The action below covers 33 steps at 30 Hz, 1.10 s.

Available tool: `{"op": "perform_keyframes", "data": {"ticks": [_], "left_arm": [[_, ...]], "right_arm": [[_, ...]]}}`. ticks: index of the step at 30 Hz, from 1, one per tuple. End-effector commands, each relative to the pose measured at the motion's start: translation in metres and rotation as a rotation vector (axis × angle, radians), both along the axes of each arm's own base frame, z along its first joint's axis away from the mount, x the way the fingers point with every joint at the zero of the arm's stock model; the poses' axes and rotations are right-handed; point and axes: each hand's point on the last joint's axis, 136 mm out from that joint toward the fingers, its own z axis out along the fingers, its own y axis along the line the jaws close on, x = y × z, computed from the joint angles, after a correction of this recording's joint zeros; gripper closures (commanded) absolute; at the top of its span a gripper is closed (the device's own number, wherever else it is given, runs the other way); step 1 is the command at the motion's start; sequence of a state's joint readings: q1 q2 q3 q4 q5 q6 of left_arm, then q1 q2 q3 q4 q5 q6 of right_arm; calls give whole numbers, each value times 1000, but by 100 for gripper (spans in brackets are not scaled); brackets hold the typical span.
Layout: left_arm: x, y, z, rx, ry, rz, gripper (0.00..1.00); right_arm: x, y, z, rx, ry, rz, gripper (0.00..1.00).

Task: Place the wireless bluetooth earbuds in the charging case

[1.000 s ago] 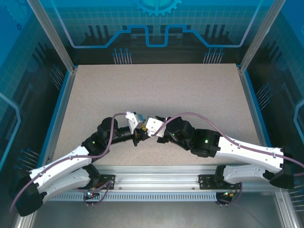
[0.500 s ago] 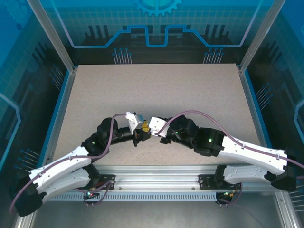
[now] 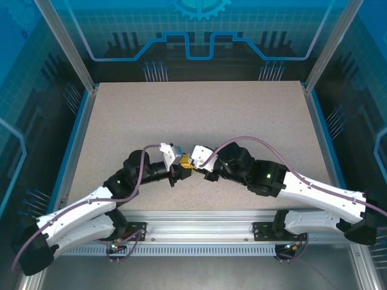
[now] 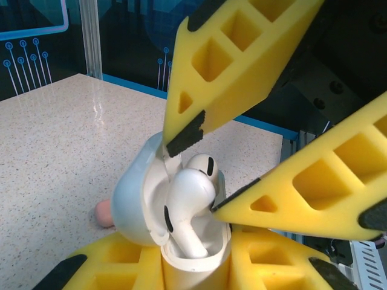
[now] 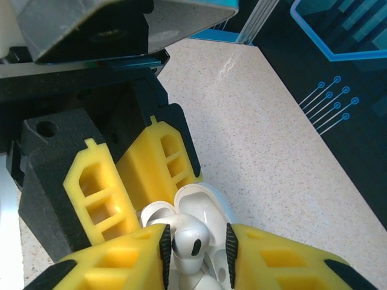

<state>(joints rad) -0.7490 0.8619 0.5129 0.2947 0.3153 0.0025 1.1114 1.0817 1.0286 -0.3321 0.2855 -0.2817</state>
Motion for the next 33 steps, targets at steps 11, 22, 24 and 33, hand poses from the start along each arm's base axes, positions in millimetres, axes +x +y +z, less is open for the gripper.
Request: {"op": "perform_keyframes", "data": {"ticks": [11,22,24,33], "left_arm": [[3,6,14,-53,-117,35,93],[-1,7,19,-65,-200,25,93],[-1,7,19,-63,-204,25,93],[1,6,21,-66,-206,22,93]], "right_arm": [[-6,-25,63,336,182,14,36],[28,-62,43,500,605,-99,4],[26,-61,42,540,693,-43,2],[2,-27,22,483,897,153,2]]}}
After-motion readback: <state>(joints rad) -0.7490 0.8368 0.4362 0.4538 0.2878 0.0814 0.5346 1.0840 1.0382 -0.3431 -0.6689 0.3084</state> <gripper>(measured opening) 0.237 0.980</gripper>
